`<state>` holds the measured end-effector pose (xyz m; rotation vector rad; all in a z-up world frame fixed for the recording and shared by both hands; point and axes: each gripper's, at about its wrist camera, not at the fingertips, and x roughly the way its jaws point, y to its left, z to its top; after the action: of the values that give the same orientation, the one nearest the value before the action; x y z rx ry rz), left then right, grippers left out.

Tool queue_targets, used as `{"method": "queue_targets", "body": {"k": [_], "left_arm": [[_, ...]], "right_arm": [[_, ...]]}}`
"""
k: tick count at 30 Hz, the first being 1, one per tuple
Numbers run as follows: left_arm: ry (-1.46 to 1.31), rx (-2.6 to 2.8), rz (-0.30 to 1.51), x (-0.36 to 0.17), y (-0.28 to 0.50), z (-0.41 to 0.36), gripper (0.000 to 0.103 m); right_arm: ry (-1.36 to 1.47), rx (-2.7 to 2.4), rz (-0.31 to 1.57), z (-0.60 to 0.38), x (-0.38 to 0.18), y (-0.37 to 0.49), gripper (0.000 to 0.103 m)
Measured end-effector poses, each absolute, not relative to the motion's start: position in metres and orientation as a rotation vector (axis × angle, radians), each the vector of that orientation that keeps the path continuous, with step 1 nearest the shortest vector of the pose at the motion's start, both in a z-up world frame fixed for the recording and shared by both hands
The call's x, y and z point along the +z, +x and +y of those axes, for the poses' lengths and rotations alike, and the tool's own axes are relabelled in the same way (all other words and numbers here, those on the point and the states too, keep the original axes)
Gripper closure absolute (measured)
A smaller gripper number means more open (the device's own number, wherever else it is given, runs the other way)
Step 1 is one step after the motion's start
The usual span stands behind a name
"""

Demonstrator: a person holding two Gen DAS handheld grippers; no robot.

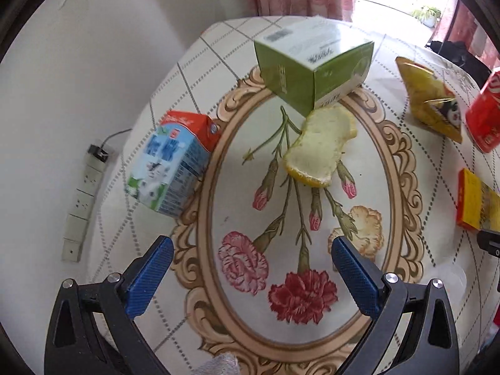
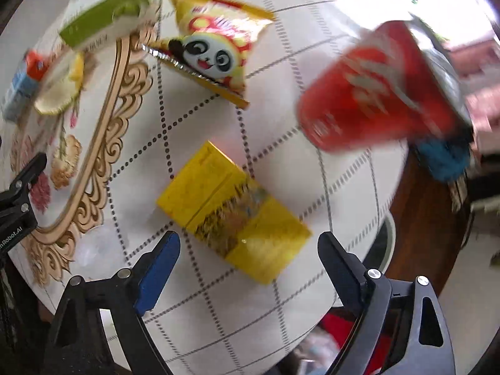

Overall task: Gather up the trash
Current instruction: 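Grasp the yellow cigarette box with the right tool while the left tool grasps the Pure Milk carton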

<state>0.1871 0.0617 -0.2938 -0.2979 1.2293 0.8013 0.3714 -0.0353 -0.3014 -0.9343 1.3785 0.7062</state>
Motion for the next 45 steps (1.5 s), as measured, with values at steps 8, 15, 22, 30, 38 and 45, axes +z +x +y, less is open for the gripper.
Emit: {"method": "queue_targets", "body": {"k": [8, 15, 22, 30, 38, 45], "left_arm": [[-0.334, 0.778, 1.229, -0.3, 0.192, 0.071, 0.0], [-0.3, 0.796, 1.193, -0.275, 0.182, 0.099, 0.0], [-0.242, 0.845, 1.187, -0.255, 0.17, 0.155, 0.0], [-0.308, 0.685, 1.324, -0.292, 0.185, 0.182, 0.0], [-0.391, 0.633, 1.314, -0.301, 0.18, 0.191, 0.049], [-0.419, 0.598, 1.282, -0.286, 0.153, 0.148, 0.049]], "right_arm": [[-0.942, 0.776, 1.5, -0.017, -0.319, 0.392, 0.021], [-0.42, 0.576, 1.663, -0.057, -0.306, 0.394, 0.03], [-0.288, 0.56, 1.605, -0.056, -0.292, 0.396, 0.018], [-0.517, 0.519, 1.533, -0.023, -0.3, 0.374, 0.023], [-0.462, 0.506, 1.525, -0.026, -0.303, 0.322, 0.042], [-0.386, 0.463, 1.523, -0.117, -0.301, 0.329, 0.042]]}}
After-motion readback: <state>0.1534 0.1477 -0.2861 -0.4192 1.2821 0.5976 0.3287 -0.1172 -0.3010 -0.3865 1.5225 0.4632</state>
